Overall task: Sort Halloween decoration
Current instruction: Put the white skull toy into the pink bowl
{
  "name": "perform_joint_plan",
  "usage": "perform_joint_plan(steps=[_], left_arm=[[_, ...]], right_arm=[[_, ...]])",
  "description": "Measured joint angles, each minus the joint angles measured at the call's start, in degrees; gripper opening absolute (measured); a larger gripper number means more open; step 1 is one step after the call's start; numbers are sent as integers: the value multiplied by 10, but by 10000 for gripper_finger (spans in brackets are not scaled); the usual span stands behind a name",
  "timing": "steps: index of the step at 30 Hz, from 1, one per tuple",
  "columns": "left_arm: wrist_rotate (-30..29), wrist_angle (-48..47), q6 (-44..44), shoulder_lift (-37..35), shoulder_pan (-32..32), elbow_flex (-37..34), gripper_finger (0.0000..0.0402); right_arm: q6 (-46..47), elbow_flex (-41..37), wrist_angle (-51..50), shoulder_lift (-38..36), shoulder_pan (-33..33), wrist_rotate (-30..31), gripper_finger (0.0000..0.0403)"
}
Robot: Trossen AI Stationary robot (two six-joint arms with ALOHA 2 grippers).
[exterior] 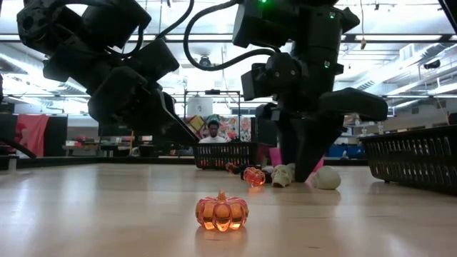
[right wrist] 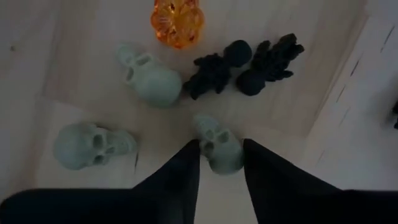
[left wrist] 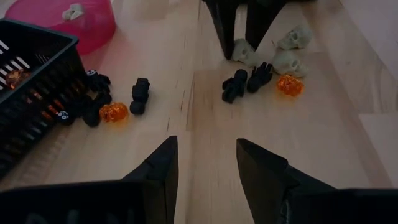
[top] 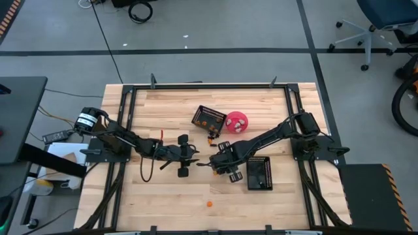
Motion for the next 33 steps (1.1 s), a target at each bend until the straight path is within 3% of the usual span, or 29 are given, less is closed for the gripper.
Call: perform_joint_plan(steps=[13,19,25,29,33], left_arm=[[0,-3,-10,0,0,0,137],[0,-5,-11,0,0,0,137],[0,-5,-11,0,0,0,137],[0,-4,-16,0,0,0,137],[0,-4,-16,0,0,0,137]], right_arm=[[32,-2,0,-40,-28,11,99],[46,-2,-69,-93,-47,105,99],[134,-2,-148,-156,-90,184,99],[182,-26,-152,-176,-139,191,99],[179,-52,-124,-175,-185,160,99]])
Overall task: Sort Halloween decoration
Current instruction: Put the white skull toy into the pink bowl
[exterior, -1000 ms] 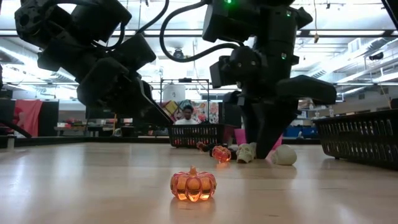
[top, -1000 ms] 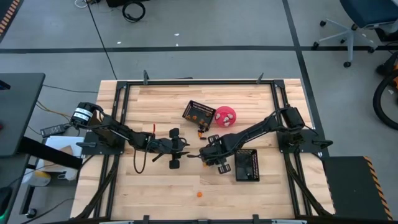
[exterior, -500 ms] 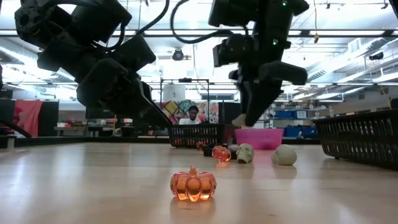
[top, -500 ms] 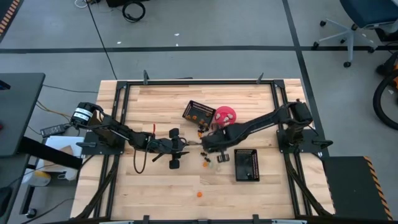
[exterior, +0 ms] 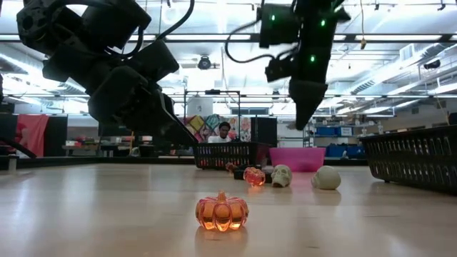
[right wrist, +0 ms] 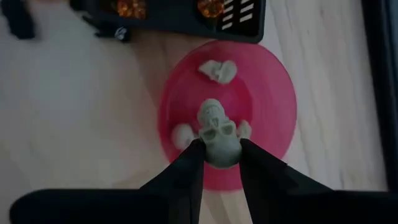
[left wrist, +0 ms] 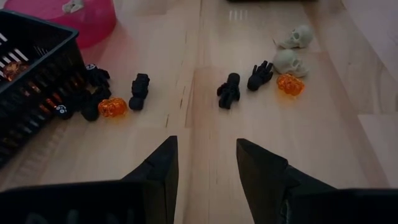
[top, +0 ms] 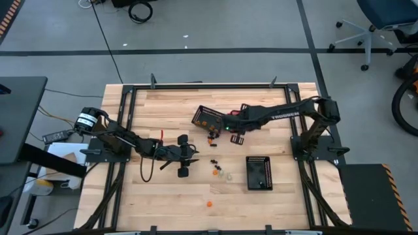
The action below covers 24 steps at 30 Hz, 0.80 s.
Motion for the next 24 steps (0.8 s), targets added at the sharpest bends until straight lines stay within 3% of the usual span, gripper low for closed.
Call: perform_joint_plan(steps=[6,14,19,24], left_arm=[[0,0,0,0,0,0,137],[0,0,0,0,0,0,137],[0,0,0,0,0,0,137],[0,0,1,0,0,0,137]], right_arm=[[-31,-42,84,0,-55,-44,99],[-44,-39,71,0,-96,-114,134],[-47,-6,42,0,-77,-101,151],[-77,18,88,0,-4,-113,153]])
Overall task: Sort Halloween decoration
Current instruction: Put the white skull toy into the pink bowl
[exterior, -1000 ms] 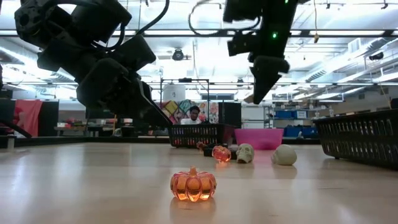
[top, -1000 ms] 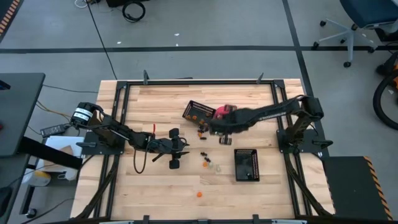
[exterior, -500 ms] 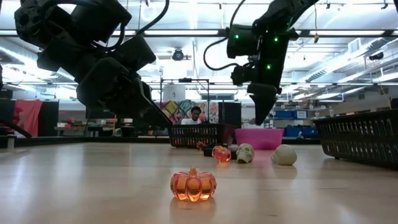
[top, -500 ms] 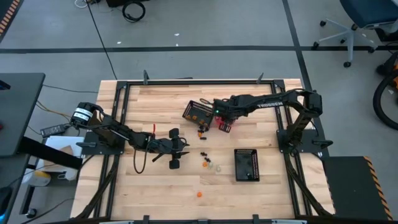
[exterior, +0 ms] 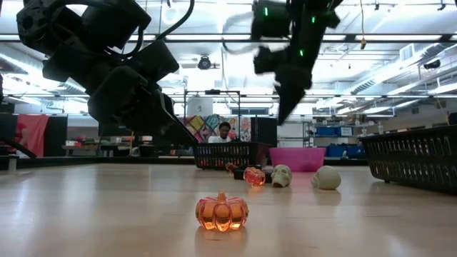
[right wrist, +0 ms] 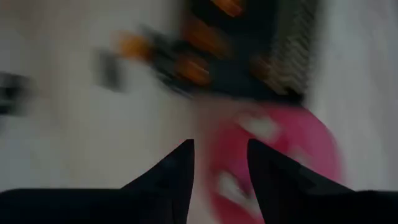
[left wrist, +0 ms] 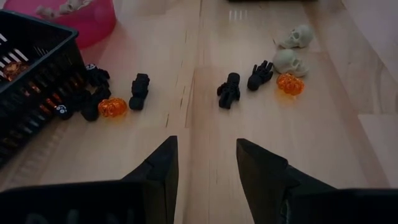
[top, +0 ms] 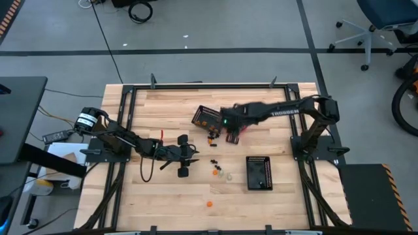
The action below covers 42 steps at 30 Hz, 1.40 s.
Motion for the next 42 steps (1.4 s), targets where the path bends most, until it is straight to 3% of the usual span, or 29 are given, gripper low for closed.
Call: perform_joint_plan(steps=[8,14,19,27,42], left_arm=[[0,-4,0,0,0,0,137],[0,-1,0,0,0,0,137],[0,10,8,0,2,0,137],[0,10,10,0,3,0,137],[0,-3,5,0,1,0,137]], right_arm=[[19,0,60,0,114,-41,165],[44,0,68,14,171,-62,212],[21,7,96,71,202,-65,235],[-80,15,135,130,225,-82,213],[-134,9,169,150,227,-98,167]])
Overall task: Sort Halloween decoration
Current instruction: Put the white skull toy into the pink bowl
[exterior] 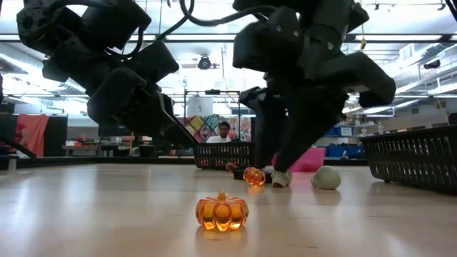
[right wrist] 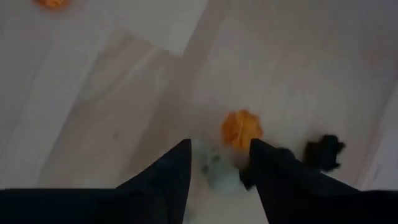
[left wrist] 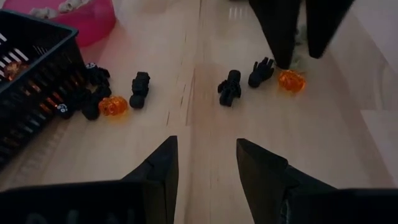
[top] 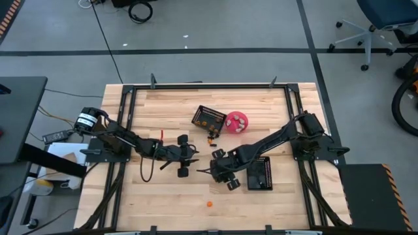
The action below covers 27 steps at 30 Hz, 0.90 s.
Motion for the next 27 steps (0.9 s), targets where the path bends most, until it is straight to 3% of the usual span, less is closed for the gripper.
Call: perform_joint_plan(steps=[8,18,27], left_arm=[[0,-2,0,0,0,0,137],[0,-5,0,0,0,0,137],[0,-5,0,0,0,0,137]], right_arm=[[-8,1,-6,21,0,16,153],[-9,0,-12,23,-1,32,93],[5,0,-11,21,-1,34,87]])
